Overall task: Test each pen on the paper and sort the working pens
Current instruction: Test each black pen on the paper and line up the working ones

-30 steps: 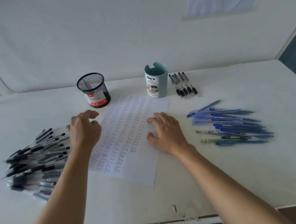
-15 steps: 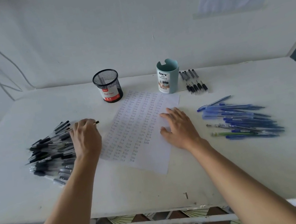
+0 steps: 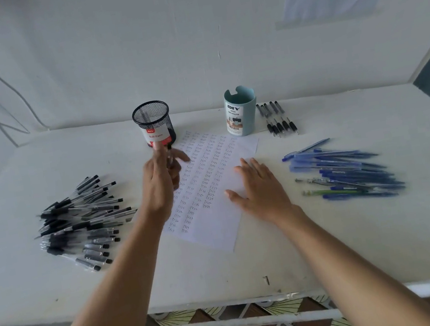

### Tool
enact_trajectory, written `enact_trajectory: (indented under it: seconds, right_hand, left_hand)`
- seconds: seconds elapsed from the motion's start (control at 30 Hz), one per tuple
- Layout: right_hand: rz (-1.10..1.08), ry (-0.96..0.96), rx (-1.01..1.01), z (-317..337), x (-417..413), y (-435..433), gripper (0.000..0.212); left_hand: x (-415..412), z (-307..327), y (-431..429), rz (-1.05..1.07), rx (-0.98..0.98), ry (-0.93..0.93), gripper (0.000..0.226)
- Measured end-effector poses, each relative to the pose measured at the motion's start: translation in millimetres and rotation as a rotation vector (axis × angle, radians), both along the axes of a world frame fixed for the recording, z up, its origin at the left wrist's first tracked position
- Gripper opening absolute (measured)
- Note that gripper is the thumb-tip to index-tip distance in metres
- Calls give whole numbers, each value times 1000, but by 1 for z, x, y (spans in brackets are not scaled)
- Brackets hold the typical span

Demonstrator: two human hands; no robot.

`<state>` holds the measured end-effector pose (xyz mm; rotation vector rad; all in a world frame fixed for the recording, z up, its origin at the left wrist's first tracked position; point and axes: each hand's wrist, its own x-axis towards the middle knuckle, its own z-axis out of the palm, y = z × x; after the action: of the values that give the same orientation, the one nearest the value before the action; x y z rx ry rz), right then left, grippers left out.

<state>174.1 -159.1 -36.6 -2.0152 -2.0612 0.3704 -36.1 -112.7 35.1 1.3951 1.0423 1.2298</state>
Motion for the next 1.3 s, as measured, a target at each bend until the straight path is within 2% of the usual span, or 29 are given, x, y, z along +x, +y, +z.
enact_trajectory:
  seconds: [0.07, 0.13, 0.2, 0.27, 0.33, 0.47, 0.6, 0.7, 0.77, 0.87, 0.9, 1.03, 1.2, 1.3]
  right_hand:
    - [-4, 11, 16, 0, 1, 0, 78]
    - [-2, 4, 24, 1, 0, 0, 71]
    - [2, -9, 15, 2, -2, -1, 71]
    - [7, -37, -19, 2, -2, 0, 74]
    - [12, -85, -54, 3, -3, 0, 78]
    - [4, -128, -79, 5, -5, 2, 82]
    - [-2, -110, -80, 6, -6, 4, 84]
    - [-3, -106, -76, 7, -6, 4, 84]
    - [-2, -99, -64, 8, -5, 3, 84]
    - [-4, -84, -49, 8, -5, 3, 85]
    - [-5, -83, -46, 7, -5, 3, 85]
    - [-7, -86, -43, 7, -5, 3, 86]
    - [-9, -89, -43, 6, -6, 3, 86]
    - [-11, -83, -40, 6, -6, 4, 86]
  left_hand:
    - [7, 6, -3, -85, -110, -93, 65]
    - [13, 9, -5, -75, -175, -200, 56]
    - [16, 10, -5, -60, -228, -306, 48]
    - [17, 8, -4, -83, -281, -422, 51]
    - [17, 4, -3, -88, -299, -450, 56]
    - [18, -16, 1, 48, -205, -240, 20]
    - [10, -35, 4, 36, -243, -288, 38]
    - [5, -45, 4, -5, -213, -131, 64]
    - [5, -45, 5, 26, -176, 2, 54]
    - [8, -40, 4, 66, -133, 169, 20]
    - [8, -39, 3, 70, -125, 204, 18]
    - [7, -39, 0, 102, -127, 353, 18]
    - [6, -44, 3, 197, -171, 410, 38]
    - [5, -46, 5, 163, -131, 516, 29]
